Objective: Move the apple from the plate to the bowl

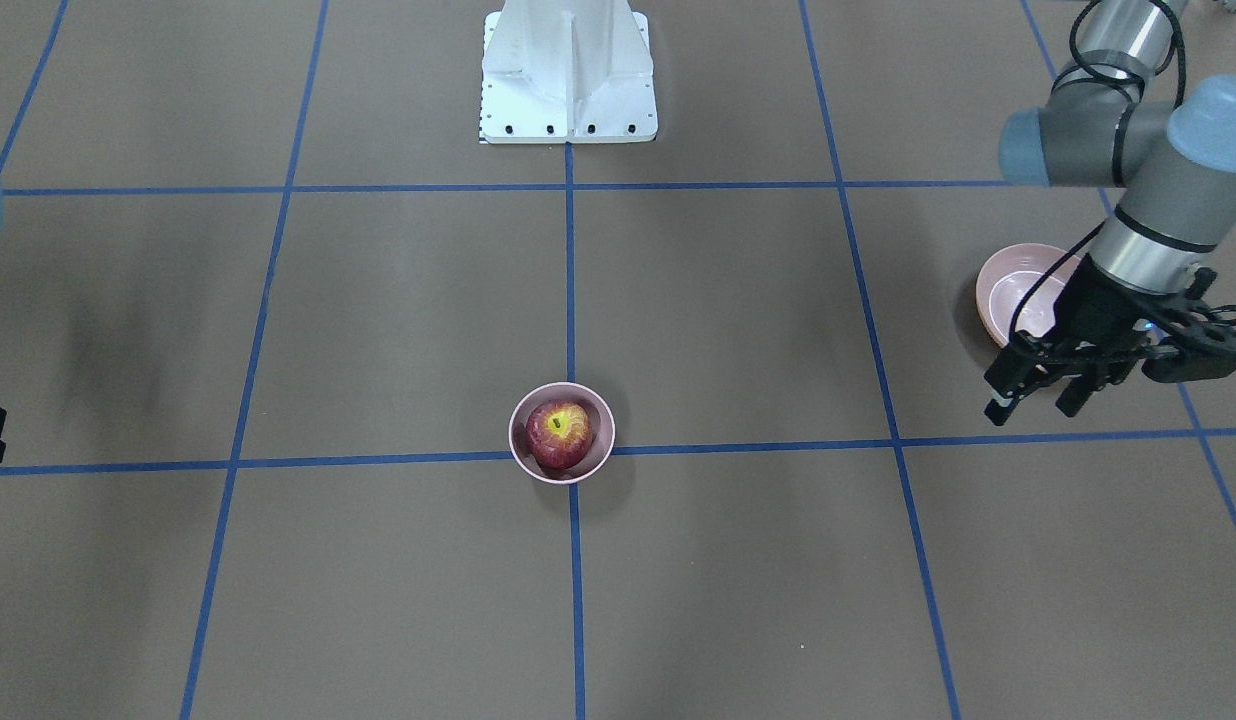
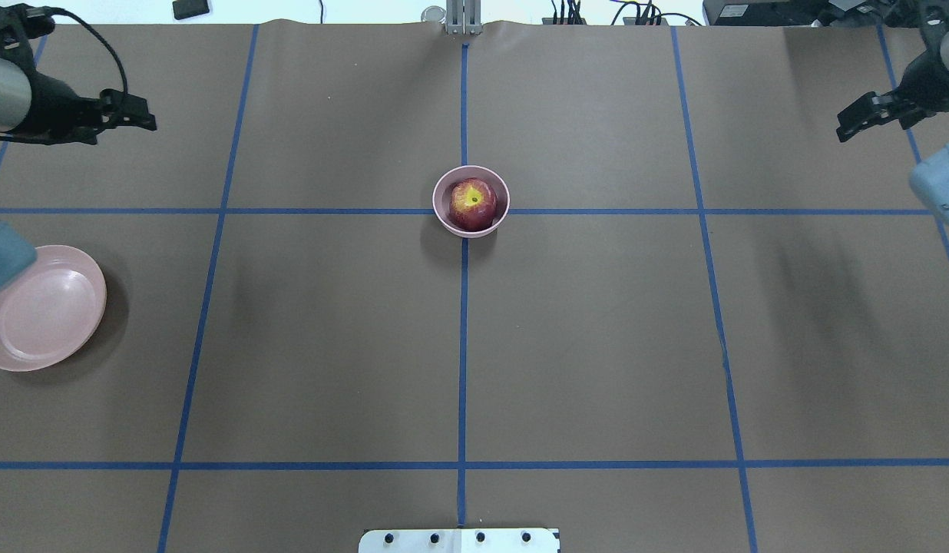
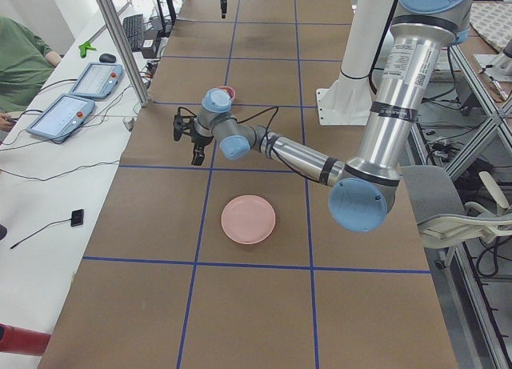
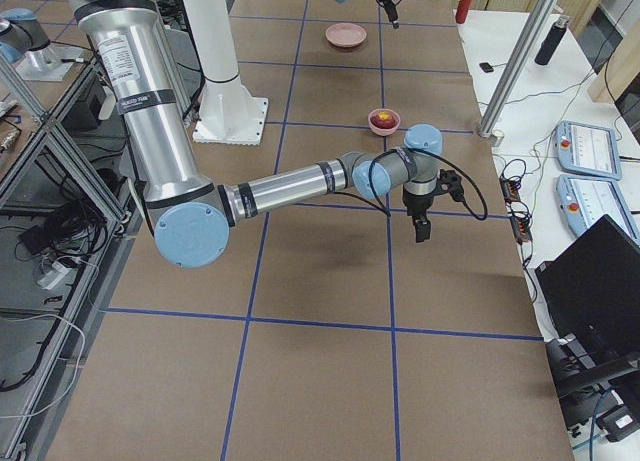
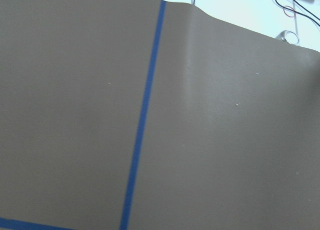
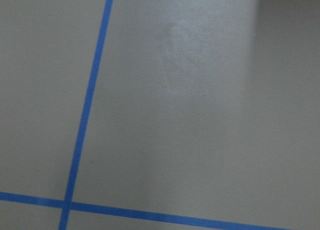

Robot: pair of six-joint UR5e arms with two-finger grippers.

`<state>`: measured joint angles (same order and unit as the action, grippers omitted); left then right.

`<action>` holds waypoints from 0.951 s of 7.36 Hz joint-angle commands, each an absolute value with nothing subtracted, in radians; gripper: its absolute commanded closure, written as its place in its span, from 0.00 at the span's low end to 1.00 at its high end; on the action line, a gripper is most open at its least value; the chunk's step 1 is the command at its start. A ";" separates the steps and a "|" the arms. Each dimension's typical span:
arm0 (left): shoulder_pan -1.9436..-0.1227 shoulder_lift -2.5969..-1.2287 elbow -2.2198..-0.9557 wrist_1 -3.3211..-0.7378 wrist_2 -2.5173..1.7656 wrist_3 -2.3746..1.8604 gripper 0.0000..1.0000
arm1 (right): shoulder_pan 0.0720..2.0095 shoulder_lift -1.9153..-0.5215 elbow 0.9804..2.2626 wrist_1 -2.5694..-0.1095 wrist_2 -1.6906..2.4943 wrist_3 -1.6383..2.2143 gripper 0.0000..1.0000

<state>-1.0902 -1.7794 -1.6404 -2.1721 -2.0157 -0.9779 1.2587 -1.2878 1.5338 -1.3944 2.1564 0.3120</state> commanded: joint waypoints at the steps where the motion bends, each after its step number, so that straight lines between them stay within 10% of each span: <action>1: -1.278 -1.614 -1.593 -2.158 -2.172 -0.514 0.02 | 1.388 -1.346 1.503 -1.396 2.230 0.207 0.00; 7: -1.546 -1.468 -1.563 -1.956 -2.310 -0.184 0.02 | 1.554 -1.566 1.539 -1.399 2.296 0.040 0.00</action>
<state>-1.5244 -1.4635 -1.5602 -2.0216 -2.3130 -0.1937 1.5411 -1.5365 1.5340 -1.3956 2.2982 0.0442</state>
